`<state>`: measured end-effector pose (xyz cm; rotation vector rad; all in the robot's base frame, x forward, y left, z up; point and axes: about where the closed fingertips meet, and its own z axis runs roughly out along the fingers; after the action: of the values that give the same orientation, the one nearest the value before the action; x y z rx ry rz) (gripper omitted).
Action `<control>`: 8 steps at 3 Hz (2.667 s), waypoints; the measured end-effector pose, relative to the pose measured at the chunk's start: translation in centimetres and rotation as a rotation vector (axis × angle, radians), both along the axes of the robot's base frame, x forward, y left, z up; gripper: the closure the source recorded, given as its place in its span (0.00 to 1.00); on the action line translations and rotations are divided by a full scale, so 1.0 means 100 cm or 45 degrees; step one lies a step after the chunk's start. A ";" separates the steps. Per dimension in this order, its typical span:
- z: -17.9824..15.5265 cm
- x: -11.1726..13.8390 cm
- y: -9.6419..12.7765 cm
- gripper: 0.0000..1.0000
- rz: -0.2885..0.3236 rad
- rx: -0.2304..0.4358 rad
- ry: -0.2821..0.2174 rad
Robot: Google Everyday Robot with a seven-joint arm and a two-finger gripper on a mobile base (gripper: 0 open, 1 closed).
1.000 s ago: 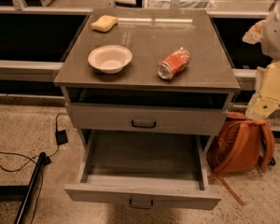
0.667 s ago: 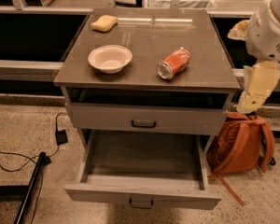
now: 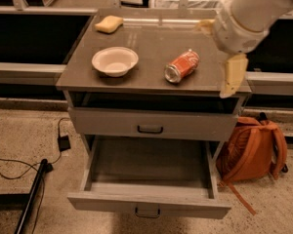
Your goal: Place coke can into middle drawer
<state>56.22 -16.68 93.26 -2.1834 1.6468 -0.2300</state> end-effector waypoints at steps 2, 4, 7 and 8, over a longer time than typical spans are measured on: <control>-0.044 0.064 0.054 0.00 0.333 -0.100 0.056; -0.100 0.109 0.062 0.20 0.403 -0.244 0.187; -0.083 0.076 0.070 0.97 0.378 -0.163 0.235; -0.056 0.032 0.067 1.00 0.202 -0.002 0.302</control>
Offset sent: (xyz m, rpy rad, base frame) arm 0.1005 0.0854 -0.0697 -0.1404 0.0951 0.3890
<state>59.43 -10.02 87.62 -2.4045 1.5788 0.0753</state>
